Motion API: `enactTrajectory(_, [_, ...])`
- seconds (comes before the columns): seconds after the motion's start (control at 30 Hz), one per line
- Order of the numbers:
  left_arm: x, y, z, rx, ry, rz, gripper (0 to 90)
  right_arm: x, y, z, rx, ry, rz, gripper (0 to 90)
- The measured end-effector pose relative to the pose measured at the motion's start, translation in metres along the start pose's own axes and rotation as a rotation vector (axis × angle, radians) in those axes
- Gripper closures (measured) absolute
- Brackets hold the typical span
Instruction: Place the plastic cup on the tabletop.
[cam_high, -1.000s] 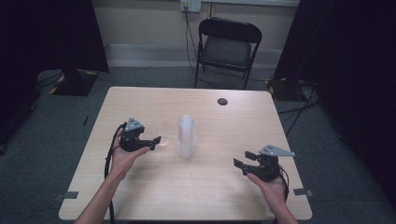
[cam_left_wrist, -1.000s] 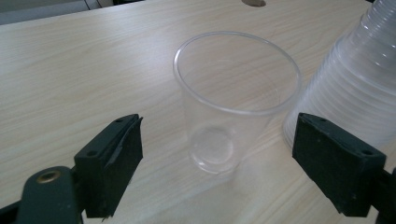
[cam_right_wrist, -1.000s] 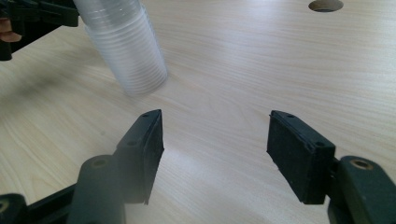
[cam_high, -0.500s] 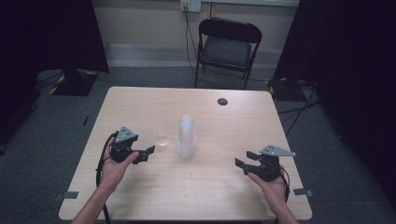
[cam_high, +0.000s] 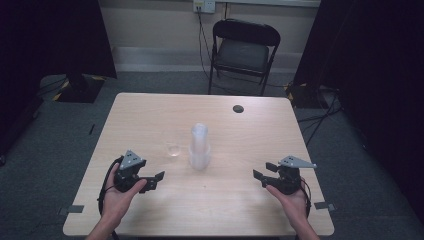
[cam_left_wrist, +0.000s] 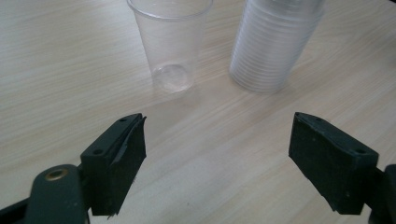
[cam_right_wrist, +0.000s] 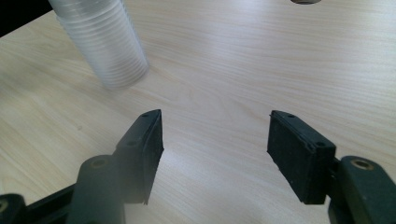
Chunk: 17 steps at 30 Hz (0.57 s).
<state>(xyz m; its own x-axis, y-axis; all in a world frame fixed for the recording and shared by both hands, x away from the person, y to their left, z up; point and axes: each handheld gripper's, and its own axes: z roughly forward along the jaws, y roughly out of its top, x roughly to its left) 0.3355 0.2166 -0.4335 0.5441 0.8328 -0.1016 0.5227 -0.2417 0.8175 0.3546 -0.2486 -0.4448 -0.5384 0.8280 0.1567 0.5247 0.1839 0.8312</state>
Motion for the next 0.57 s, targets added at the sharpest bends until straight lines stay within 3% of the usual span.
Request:
enactTrajectory(0.03, [-0.002, -0.003, -0.003, -0.001, -0.003, -0.009, 18.3, 0.0, 0.0, 0.0, 0.002, -0.001, -0.002, 36.0])
enactTrajectory(0.17, [-0.009, -0.012, -0.008, 0.016, -0.003, 0.039, 17.6, -0.002, -0.002, 0.0, 0.001, -0.004, -0.001, 36.0])
enactTrajectory(0.23, [-0.01, -0.019, -0.009, -0.01, 0.014, 0.05, 17.7, -0.003, -0.002, 0.0, 0.001, -0.009, 0.0, 36.0])
enactTrajectory(0.27, [-0.009, -0.022, -0.008, -0.011, -0.002, 0.041, 17.7, -0.003, -0.003, 0.0, 0.003, -0.011, 0.001, 36.0])
enactTrajectory(0.47, [-0.005, -0.038, -0.005, 0.002, -0.003, -0.003, 17.7, -0.003, -0.004, 0.003, 0.02, -0.024, -0.03, 35.2])
enactTrajectory(0.57, [-0.002, -0.038, -0.003, 0.009, 0.001, -0.01, 17.6, -0.003, -0.007, 0.005, 0.026, -0.034, -0.03, 33.6])
